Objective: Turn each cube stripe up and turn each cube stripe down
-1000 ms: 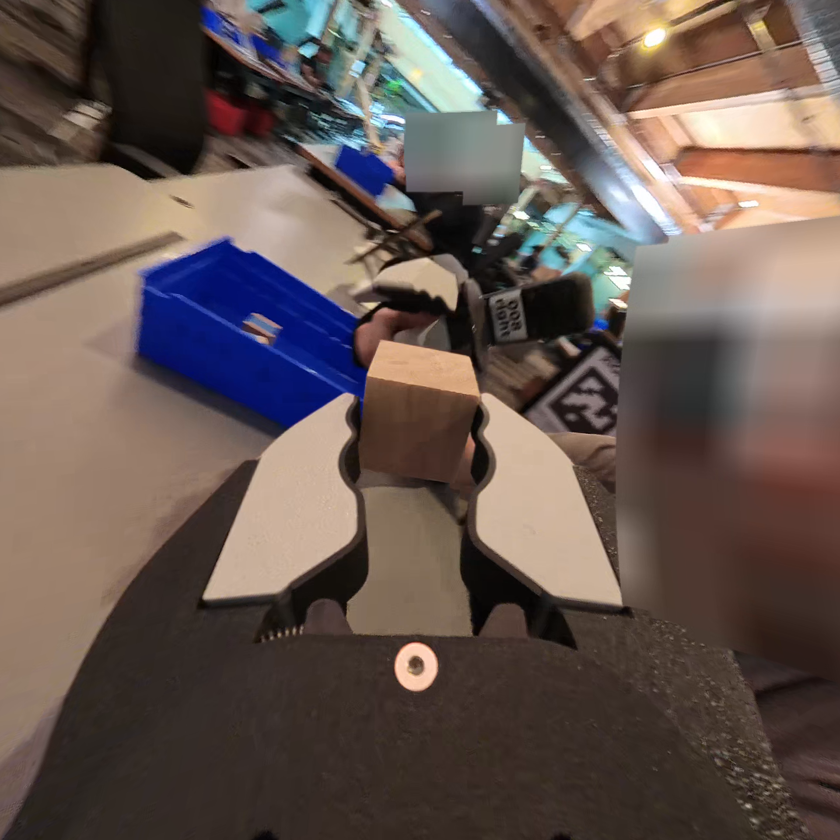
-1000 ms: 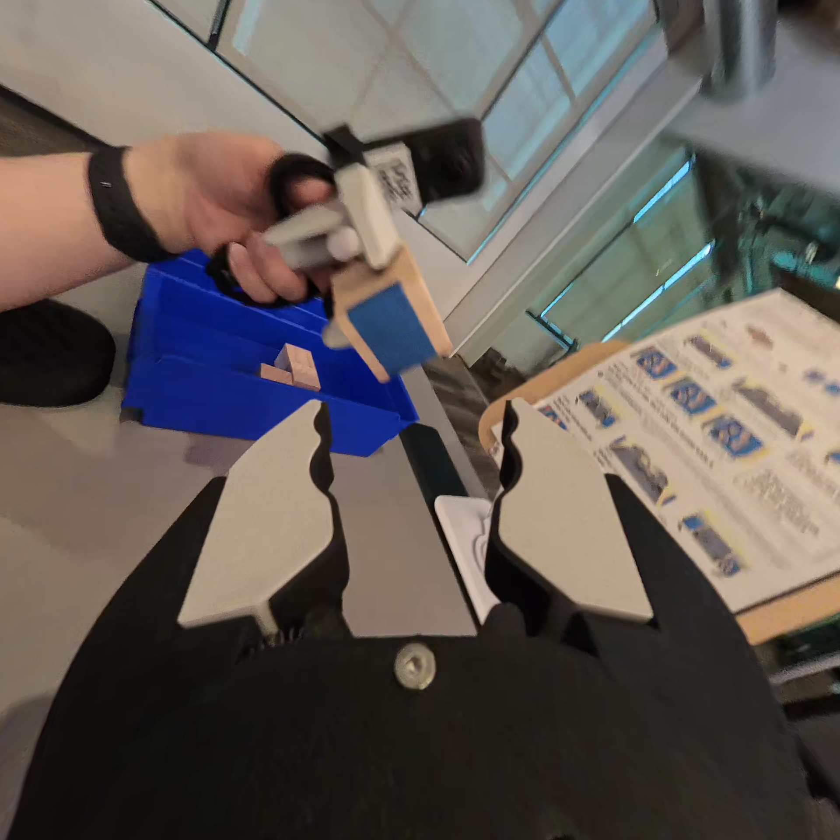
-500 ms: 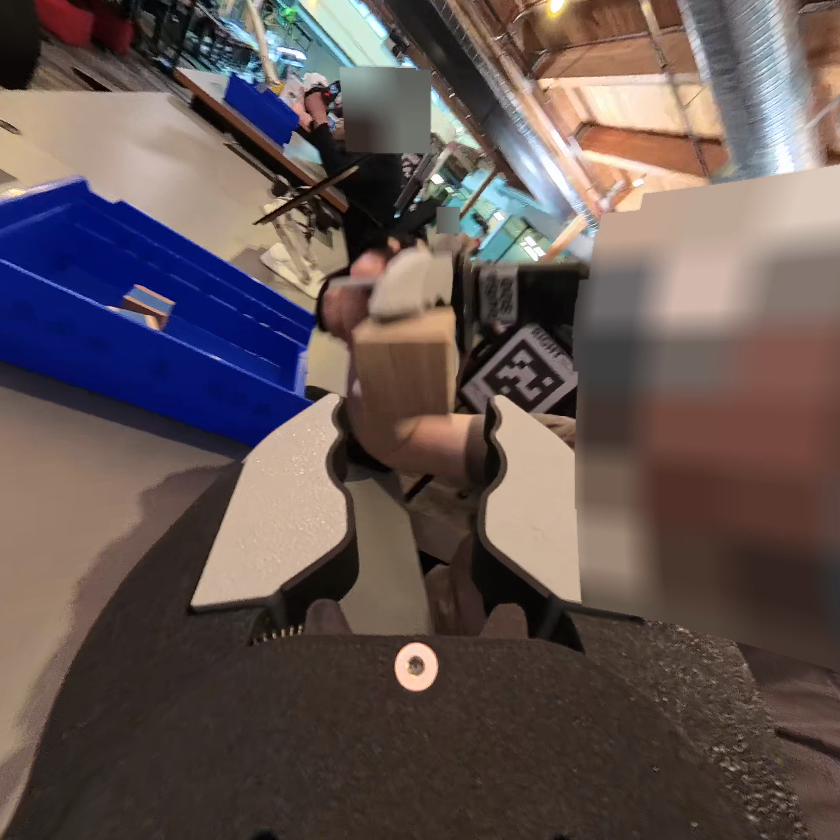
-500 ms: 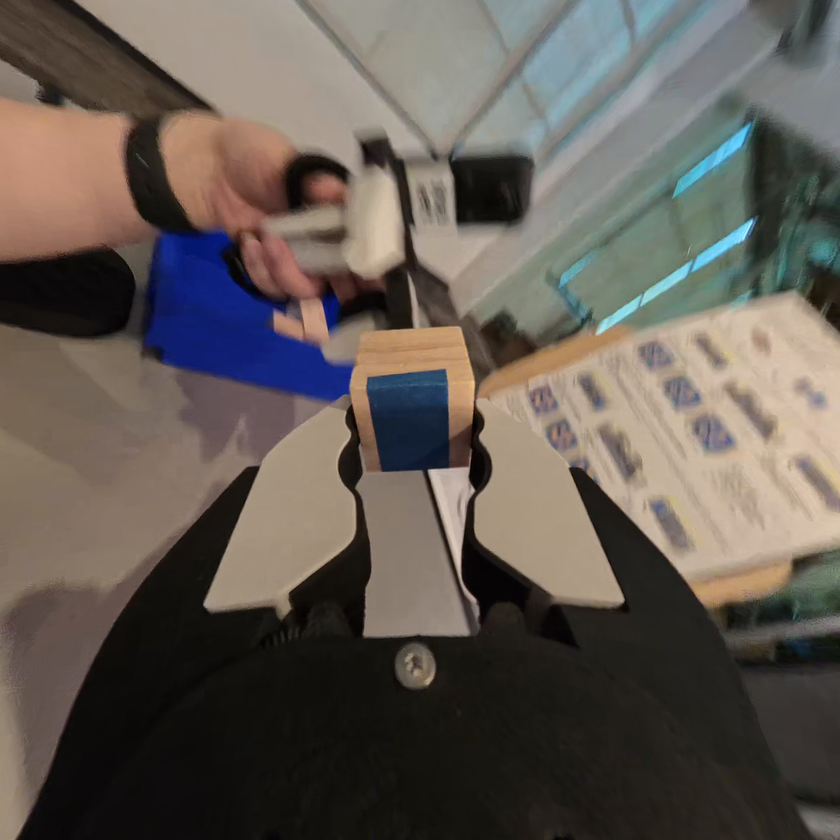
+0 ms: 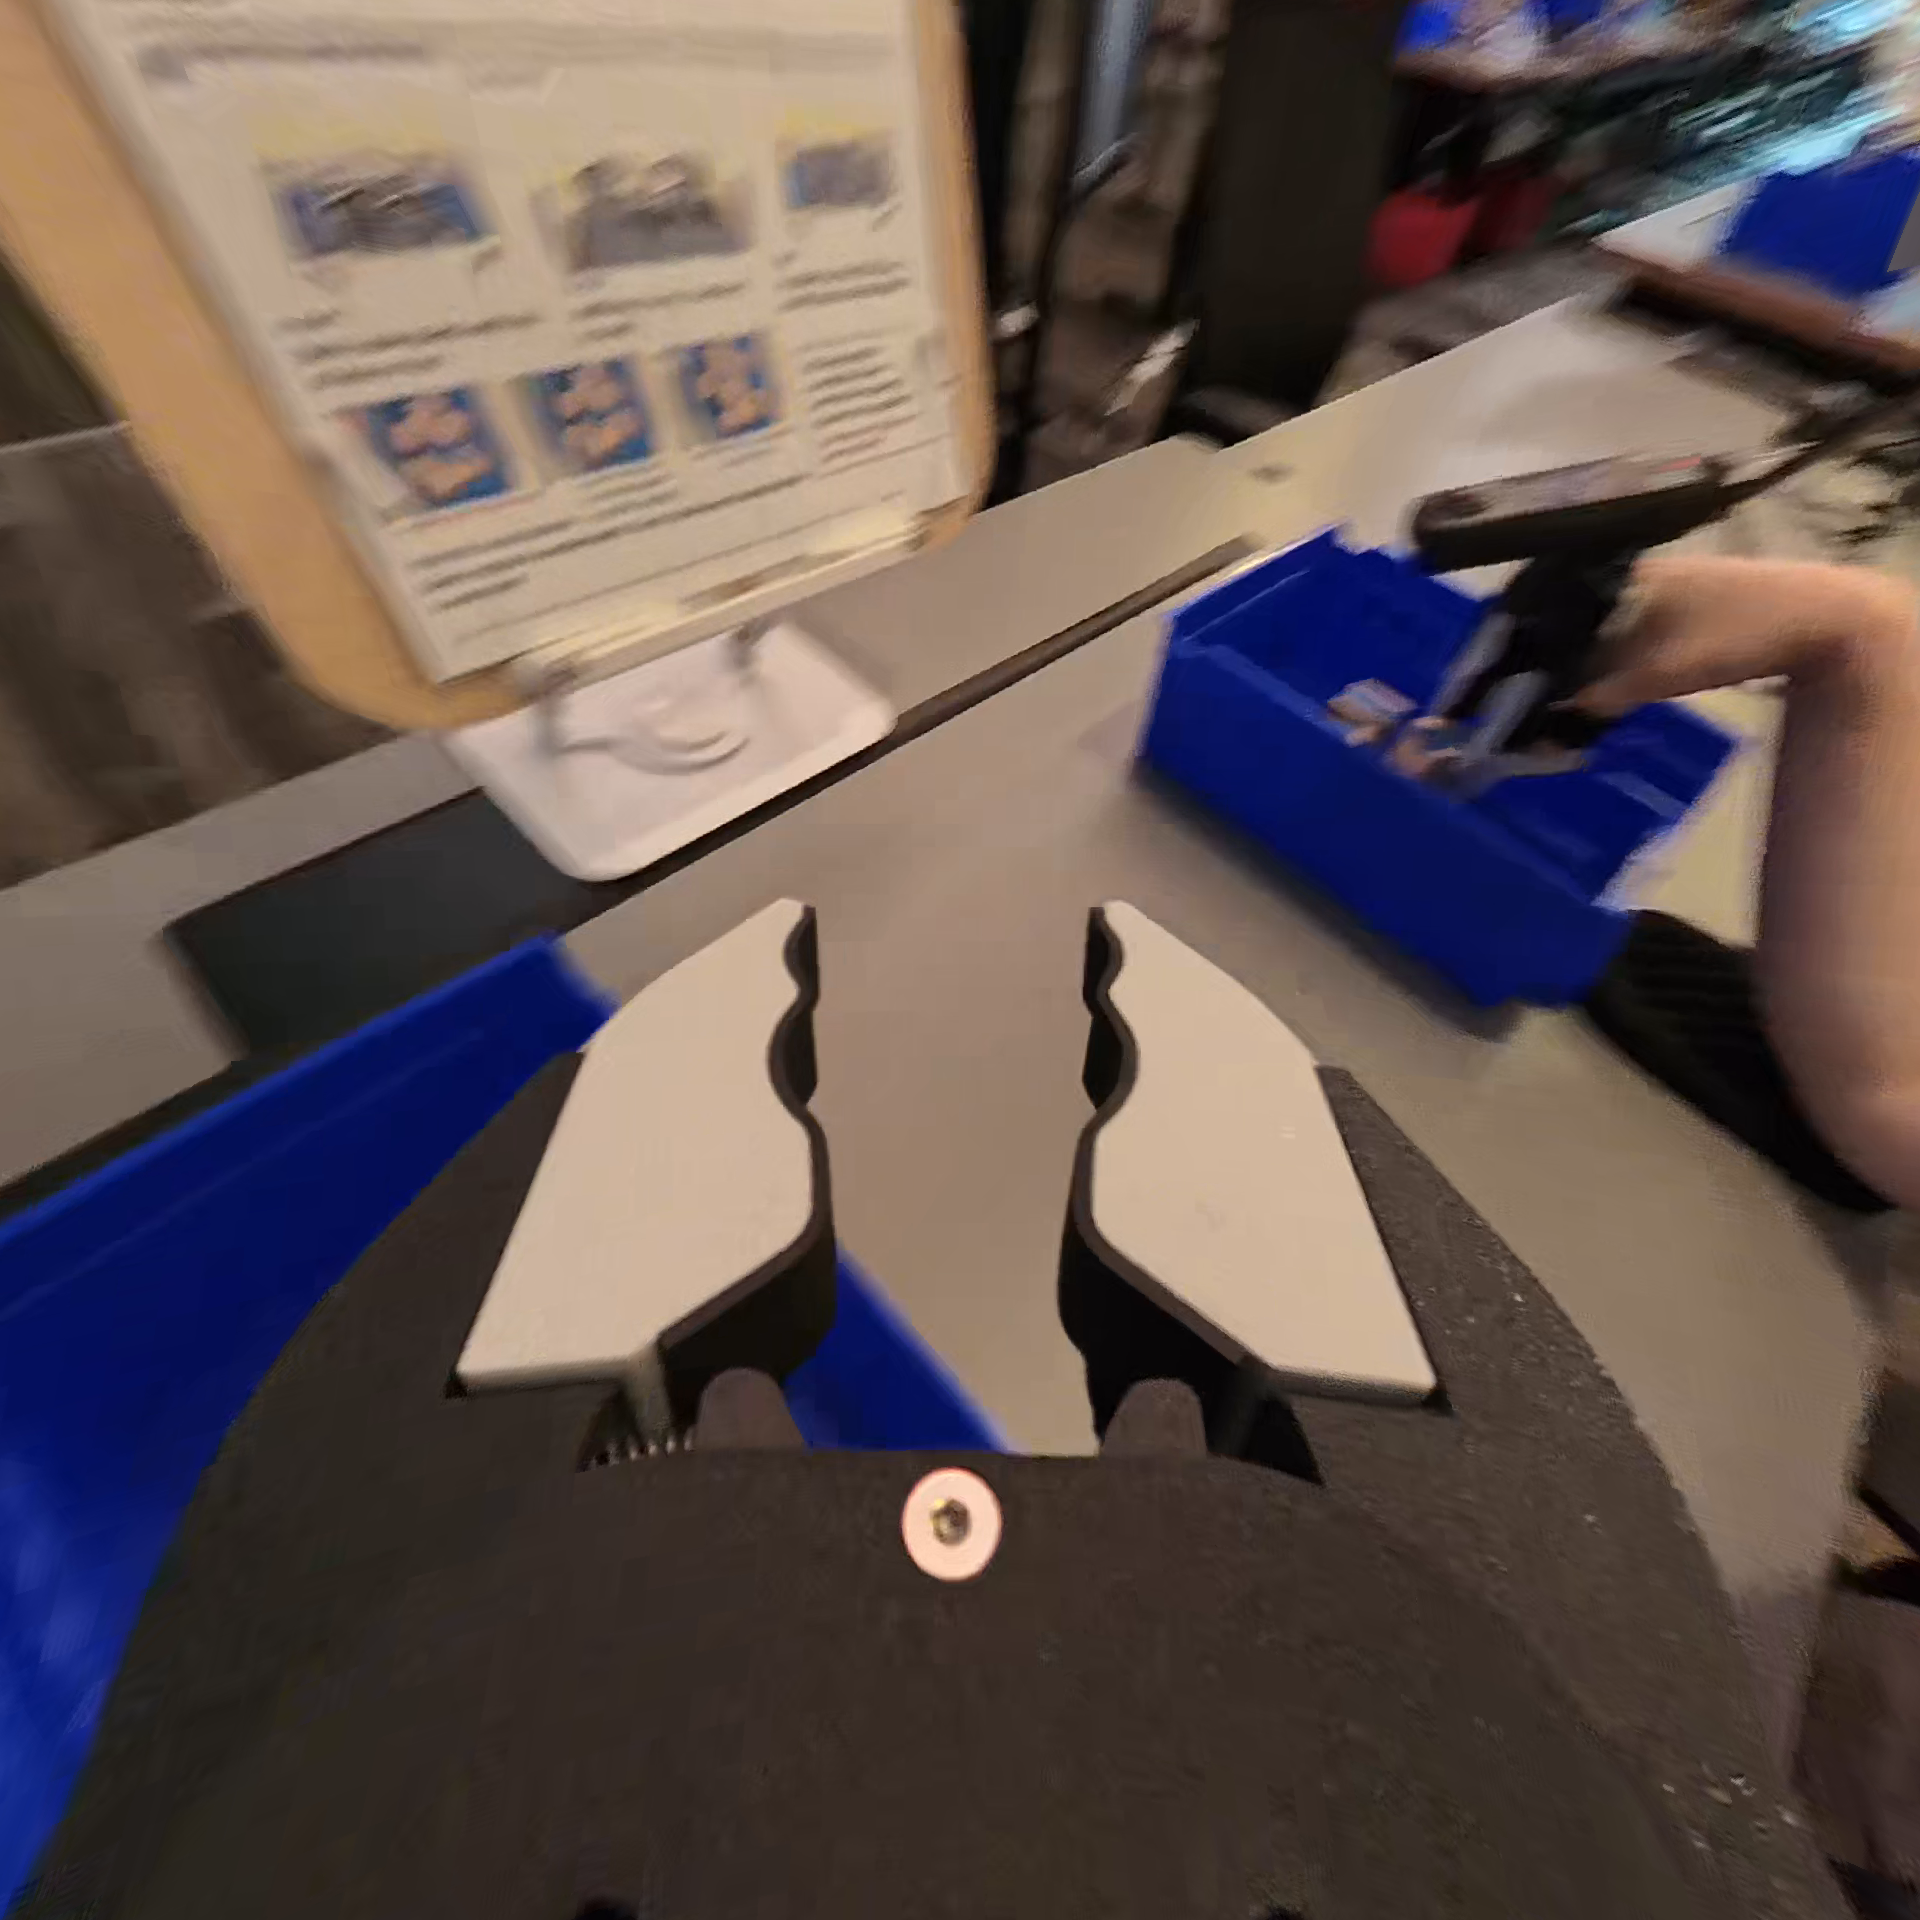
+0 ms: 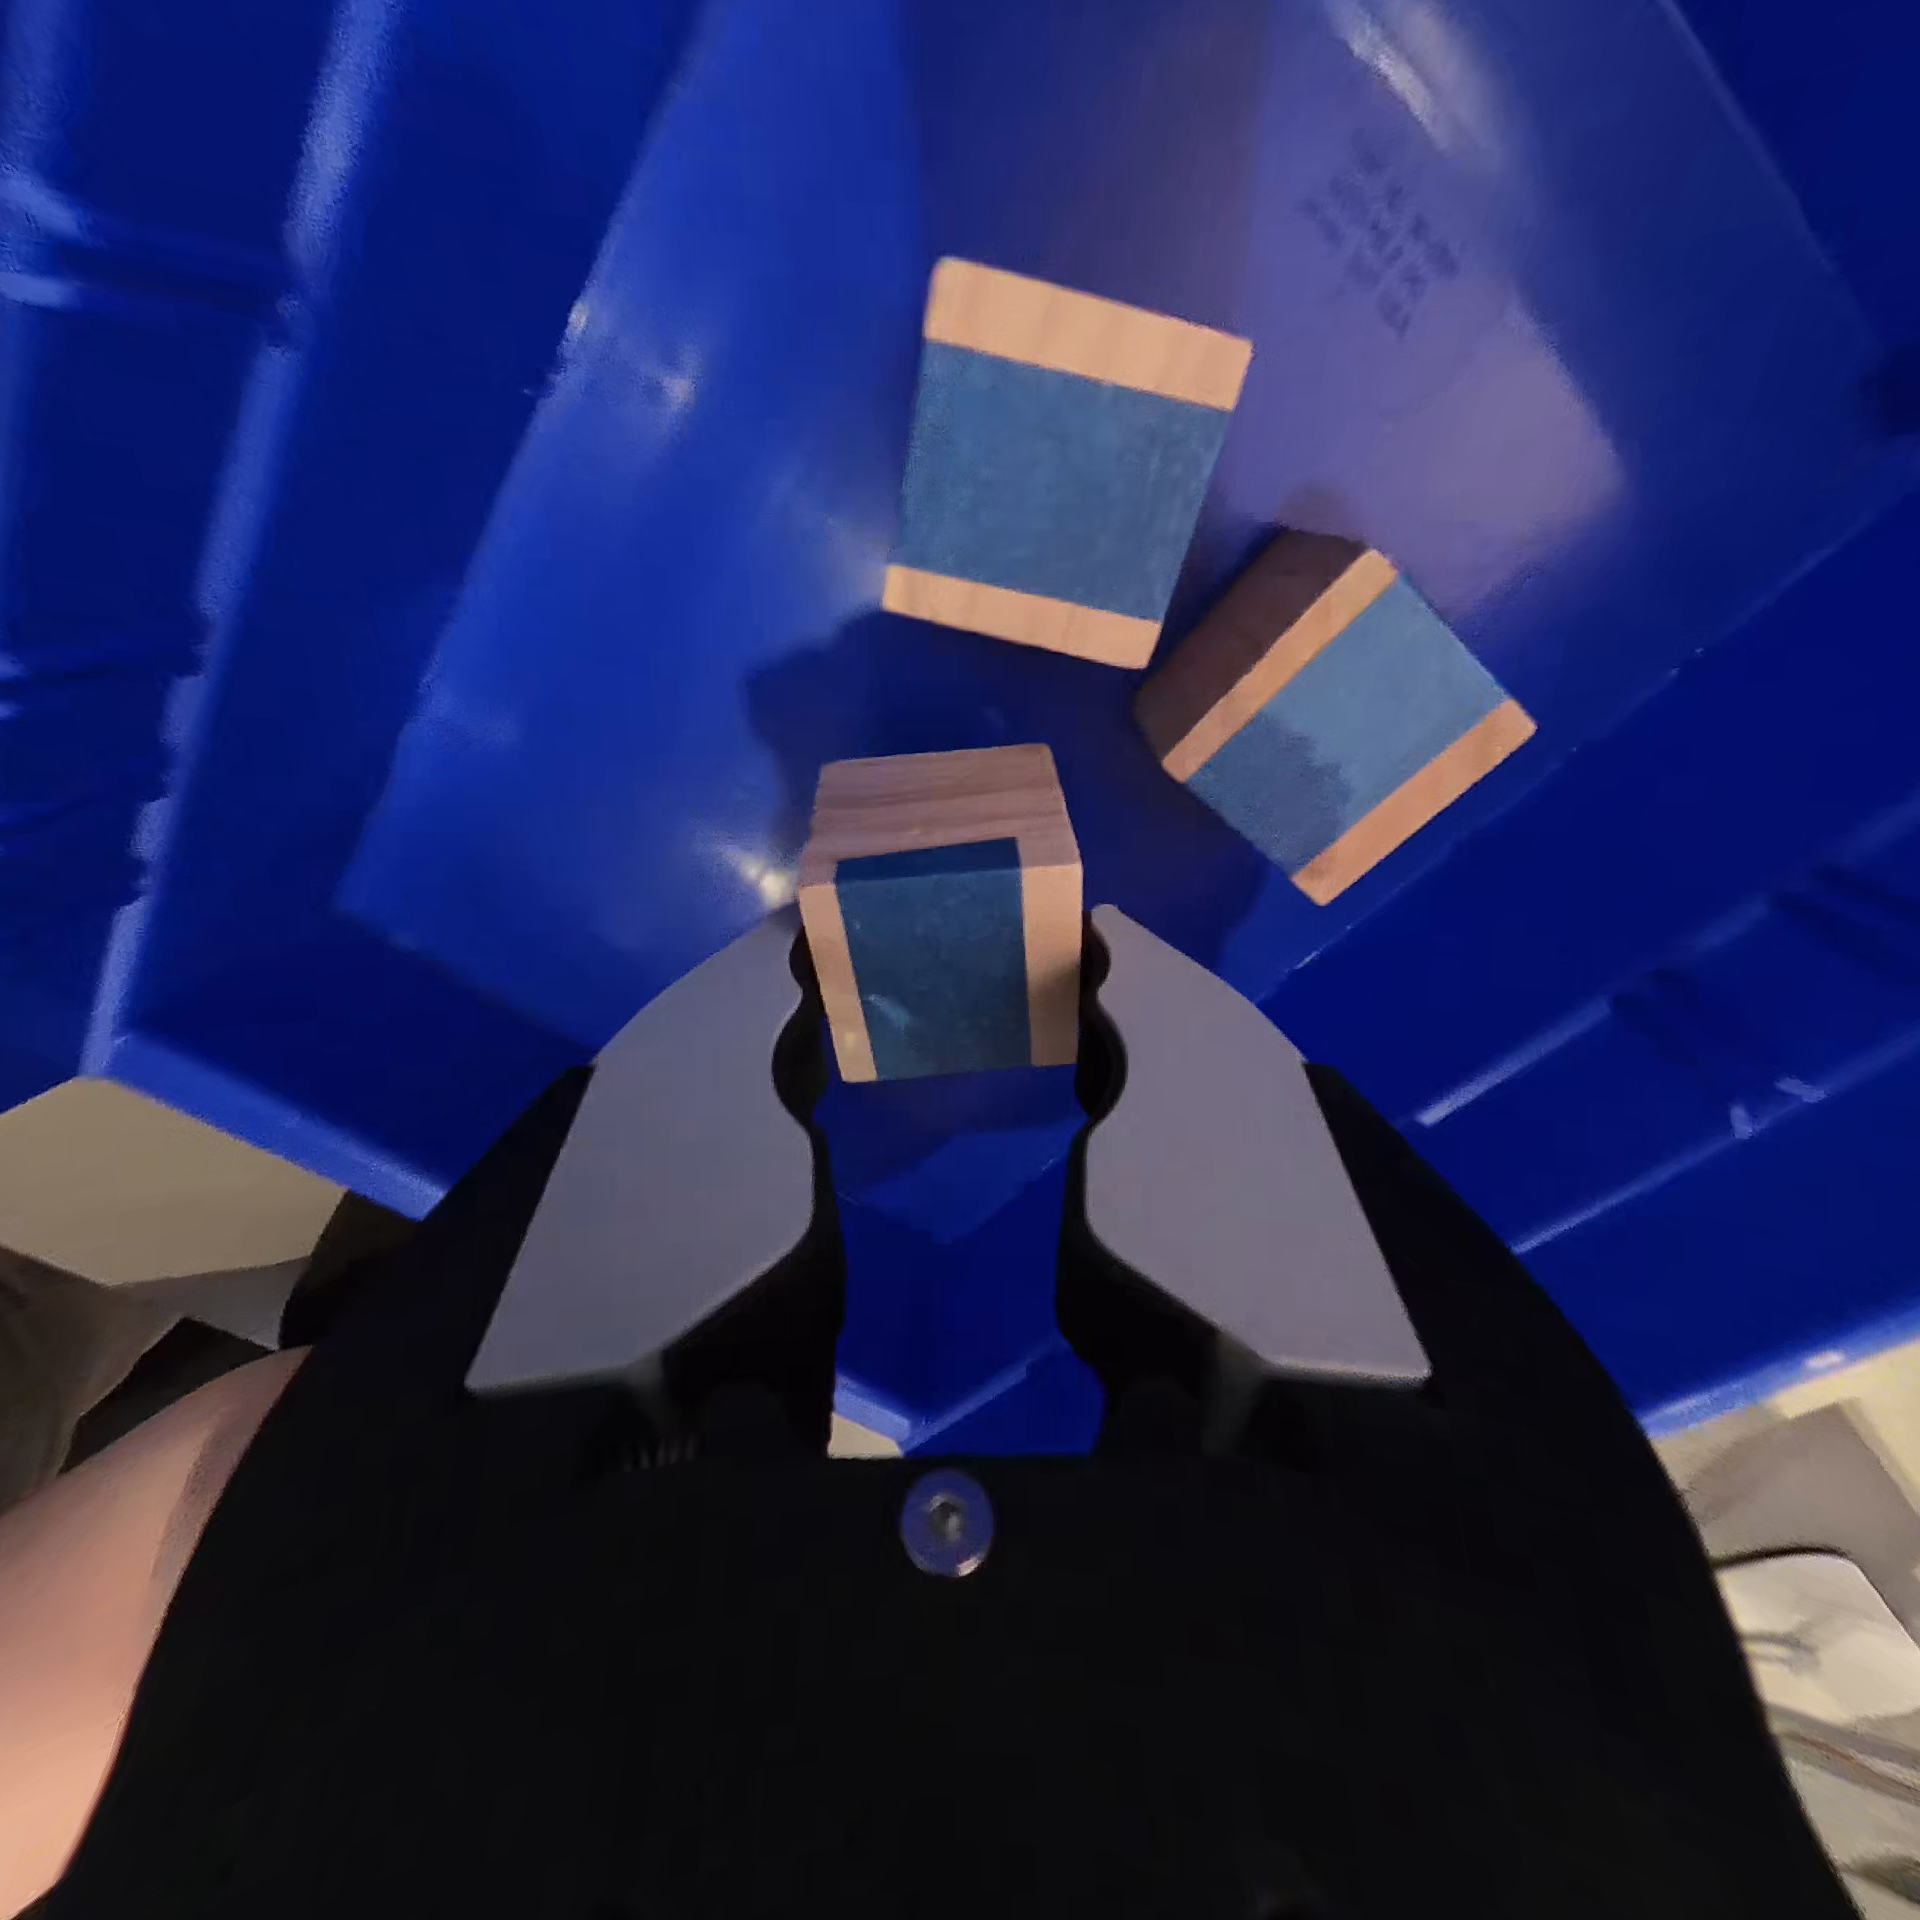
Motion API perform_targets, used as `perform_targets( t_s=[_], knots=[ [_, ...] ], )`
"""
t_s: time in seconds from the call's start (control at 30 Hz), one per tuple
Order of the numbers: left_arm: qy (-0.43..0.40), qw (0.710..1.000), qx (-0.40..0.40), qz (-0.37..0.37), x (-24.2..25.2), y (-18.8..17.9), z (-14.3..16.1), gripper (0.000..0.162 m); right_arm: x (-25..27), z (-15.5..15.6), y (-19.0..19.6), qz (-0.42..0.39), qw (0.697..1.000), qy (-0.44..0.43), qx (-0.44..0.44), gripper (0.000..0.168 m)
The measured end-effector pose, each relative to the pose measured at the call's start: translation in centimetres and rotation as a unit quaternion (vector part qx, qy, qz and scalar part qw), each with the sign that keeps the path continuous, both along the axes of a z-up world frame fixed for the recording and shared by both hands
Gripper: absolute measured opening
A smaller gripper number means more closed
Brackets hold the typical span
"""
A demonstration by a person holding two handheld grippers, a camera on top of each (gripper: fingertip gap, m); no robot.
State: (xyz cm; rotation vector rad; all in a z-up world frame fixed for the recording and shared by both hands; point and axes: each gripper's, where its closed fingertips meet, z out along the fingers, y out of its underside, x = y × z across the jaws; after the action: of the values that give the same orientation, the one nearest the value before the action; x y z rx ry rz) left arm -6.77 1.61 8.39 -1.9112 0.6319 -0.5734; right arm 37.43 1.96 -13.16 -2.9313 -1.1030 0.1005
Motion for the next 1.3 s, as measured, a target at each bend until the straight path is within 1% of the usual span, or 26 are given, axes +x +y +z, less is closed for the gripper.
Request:
perform_targets(
  t_s=[0.1,0.13,0.2,0.23,0.3,0.37,0.47,0.5,0.57,0.63,0.7,0.8,0.87,0.97,1.07,1.13,1.2,1.23,1.3],
  knots=[
    [0.060,0.994,-0.024,0.084,-4.5,0.9,-1.7,0.056,0.8,-1.2,0.2,-0.005,0.999,-0.035,-0.016,0.048],
    [0.072,0.991,-0.036,0.103,-5.7,0.9,-2.2,0.058,1.0,-1.4,0.2,-0.009,0.999,-0.039,-0.018,0.048],
    [0.092,0.986,-0.059,0.128,-7.6,0.8,-3.2,0.058,0.8,-1.5,0.3,-0.006,0.999,-0.037,-0.015,0.049],
    [0.101,0.983,-0.068,0.139,-8.5,0.7,-3.6,0.059,0.8,-1.3,0.4,-0.005,0.999,-0.036,-0.008,0.053],
    [0.113,0.978,-0.088,0.152,-9.9,0.3,-4.4,0.058,0.6,-0.1,0.6,-0.012,1.000,-0.018,0.012,0.060],
    [0.115,0.974,-0.121,0.155,-11.0,-0.4,-5.5,0.058,0.4,1.9,0.9,-0.016,0.998,0.002,0.054,0.061],
    [0.118,0.970,-0.169,0.132,-11.6,-1.5,-7.4,0.054,0.4,5.6,1.4,-0.020,0.990,0.025,0.137,0.061],
    [0.126,0.967,-0.181,0.129,-11.9,-1.6,-8.0,0.050,0.3,6.6,1.5,-0.020,0.986,0.030,0.161,0.061],
    [0.149,0.954,-0.221,0.136,-12.4,-2.0,-9.8,0.050,0.2,8.1,1.6,-0.014,0.980,0.033,0.195,0.062],
    [0.168,0.940,-0.267,0.129,-12.1,-2.4,-11.7,0.049,-0.1,8.7,1.5,-0.004,0.977,0.033,0.209,0.061],
    [0.176,0.931,-0.289,0.136,-11.9,-1.8,-12.9,0.049,-0.4,8.7,1.6,0.004,0.977,0.031,0.209,0.062],
    [0.199,0.911,-0.322,0.163,-11.7,-1.2,-14.5,0.053,-0.4,7.8,1.8,0.006,0.980,0.014,0.196,0.062],
    [0.225,0.896,-0.343,0.168,-11.6,-1.1,-15.8,0.057,-0.1,7.3,1.8,0.005,0.983,0.003,0.184,0.062],
    [0.247,0.879,-0.372,0.169,-11.9,-0.9,-17.6,0.057,-0.4,6.8,1.4,0.009,0.986,0.011,0.166,0.062],
    [0.258,0.862,-0.393,0.188,-13.1,-1.0,-18.7,0.057,-0.5,7.0,1.5,0.008,0.985,0.018,0.172,0.062],
    [0.256,0.858,-0.402,0.191,-13.0,-0.9,-19.1,0.057,-0.5,7.2,1.6,0.005,0.984,0.020,0.177,0.062],
    [0.261,0.851,-0.413,0.190,-12.8,-1.0,-19.8,0.060,-0.4,7.2,1.6,0.005,0.984,0.018,0.176,0.062],
    [0.271,0.844,-0.422,0.191,-12.7,-1.2,-20.2,0.061,-0.3,7.2,1.6,0.005,0.984,0.017,0.176,0.062],
    [0.297,0.829,-0.431,0.198,-13.0,-1.2,-21.0,0.068,-0.2,7.1,1.5,0.004,0.985,0.015,0.174,0.062]
  ],
)
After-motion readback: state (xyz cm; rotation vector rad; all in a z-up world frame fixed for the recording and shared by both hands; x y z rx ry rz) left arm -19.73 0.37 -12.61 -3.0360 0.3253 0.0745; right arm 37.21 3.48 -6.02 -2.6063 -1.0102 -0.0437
